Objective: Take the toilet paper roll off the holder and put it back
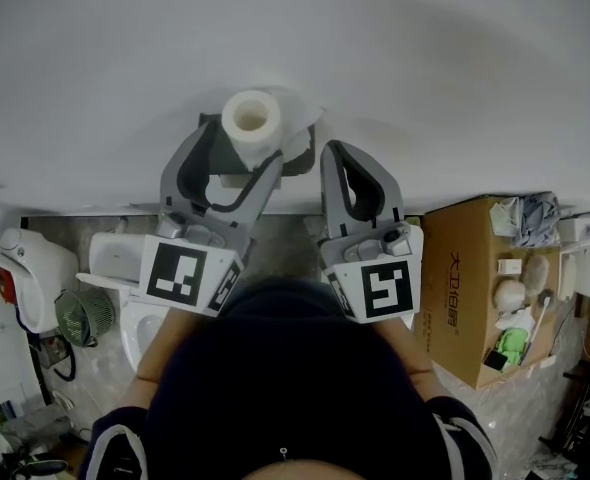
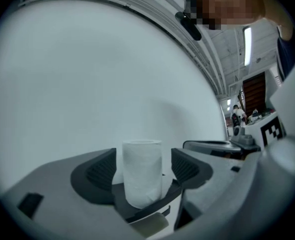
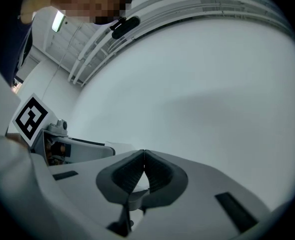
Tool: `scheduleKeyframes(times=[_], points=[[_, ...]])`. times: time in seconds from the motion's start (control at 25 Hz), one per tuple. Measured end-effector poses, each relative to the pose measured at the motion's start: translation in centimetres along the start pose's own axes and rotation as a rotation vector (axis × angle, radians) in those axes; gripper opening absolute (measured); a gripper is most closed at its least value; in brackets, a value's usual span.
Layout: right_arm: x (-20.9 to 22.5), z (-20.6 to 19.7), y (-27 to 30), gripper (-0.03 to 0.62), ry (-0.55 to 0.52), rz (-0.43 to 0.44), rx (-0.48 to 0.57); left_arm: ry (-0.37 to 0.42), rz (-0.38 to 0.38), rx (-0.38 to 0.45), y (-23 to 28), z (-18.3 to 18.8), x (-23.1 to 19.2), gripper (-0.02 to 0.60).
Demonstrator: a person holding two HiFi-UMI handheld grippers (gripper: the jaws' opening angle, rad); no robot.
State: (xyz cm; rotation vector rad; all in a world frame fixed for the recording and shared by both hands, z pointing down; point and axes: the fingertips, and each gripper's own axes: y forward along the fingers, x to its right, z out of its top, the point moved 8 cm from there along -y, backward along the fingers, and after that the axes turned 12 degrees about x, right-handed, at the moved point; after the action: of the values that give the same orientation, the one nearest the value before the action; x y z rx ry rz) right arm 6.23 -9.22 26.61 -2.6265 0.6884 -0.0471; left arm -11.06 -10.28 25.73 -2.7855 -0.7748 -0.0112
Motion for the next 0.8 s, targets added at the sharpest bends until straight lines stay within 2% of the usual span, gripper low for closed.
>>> scheduleKeyframes(times=[0.24, 0.8], points=[[0.8, 0.0, 0.0, 0.017, 0.014, 0.024, 0.013, 0.001, 0.054, -0.040, 0.8, 0.0, 0.0, 0.328], [1.2, -0.7, 0.8, 0.017, 0.040, 0.040, 0.024, 0.005, 0.089, -0.120, 2.6, -0.8, -0.3, 0.334]])
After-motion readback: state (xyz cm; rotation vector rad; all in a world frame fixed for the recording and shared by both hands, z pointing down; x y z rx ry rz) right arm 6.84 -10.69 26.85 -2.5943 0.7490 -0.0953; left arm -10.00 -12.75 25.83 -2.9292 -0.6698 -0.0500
